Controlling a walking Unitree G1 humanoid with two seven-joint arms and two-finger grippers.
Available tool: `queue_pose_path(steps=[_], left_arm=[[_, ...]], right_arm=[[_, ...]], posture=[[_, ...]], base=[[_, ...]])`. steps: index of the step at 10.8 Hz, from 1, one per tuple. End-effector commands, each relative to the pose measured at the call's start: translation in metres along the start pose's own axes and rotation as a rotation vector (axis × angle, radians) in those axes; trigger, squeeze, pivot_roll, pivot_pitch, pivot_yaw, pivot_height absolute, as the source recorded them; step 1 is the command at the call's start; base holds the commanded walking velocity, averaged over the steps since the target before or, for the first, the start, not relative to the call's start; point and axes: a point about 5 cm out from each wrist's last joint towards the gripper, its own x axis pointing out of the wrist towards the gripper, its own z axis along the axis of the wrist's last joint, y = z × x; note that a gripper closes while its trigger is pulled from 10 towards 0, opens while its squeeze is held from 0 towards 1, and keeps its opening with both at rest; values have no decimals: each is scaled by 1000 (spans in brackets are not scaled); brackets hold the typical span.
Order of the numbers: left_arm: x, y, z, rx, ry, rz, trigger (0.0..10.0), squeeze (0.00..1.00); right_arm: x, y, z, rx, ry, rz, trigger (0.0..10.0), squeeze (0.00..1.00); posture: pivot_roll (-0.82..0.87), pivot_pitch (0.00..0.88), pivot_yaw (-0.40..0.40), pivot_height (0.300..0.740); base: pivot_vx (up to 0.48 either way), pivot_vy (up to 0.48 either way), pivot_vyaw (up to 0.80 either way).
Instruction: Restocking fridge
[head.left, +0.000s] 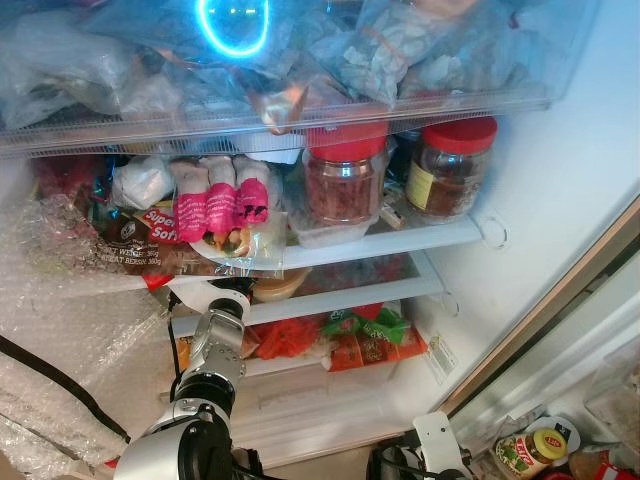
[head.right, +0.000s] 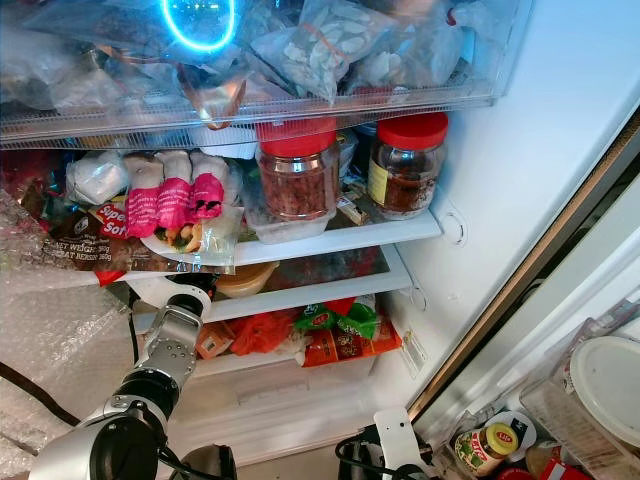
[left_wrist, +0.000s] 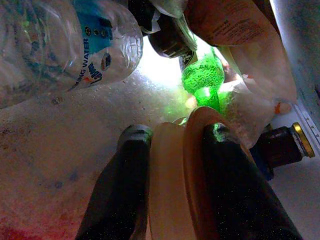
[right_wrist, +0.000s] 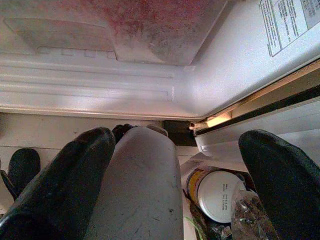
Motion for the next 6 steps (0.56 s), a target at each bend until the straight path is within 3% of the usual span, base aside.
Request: queue_pose_path(steps=[1,4,5,6], left_arm=[[0,0,1,5,-7,5,10000,518],[-1,1,-2,9,3,4,10000,533],[-2,0,-2,10,1,2,10000,467],[-2,2,0,14,-5,3,10000,310]], right_arm=[[-13,10,-43,7,175,37,10000,0],[-13,11,-44,9,176,38,10000,0],[-13,11,-44,9,176,37,10000,0],[-13,11,-44,11,176,36,10000,0]], posture=[[-192,61,-13,631],[-191,57,-11,631],[-192,55,-10,631],[-194,53,-9,631]], base=[[0,0,0],[0,0,0],[0,0,0],[0,0,0]])
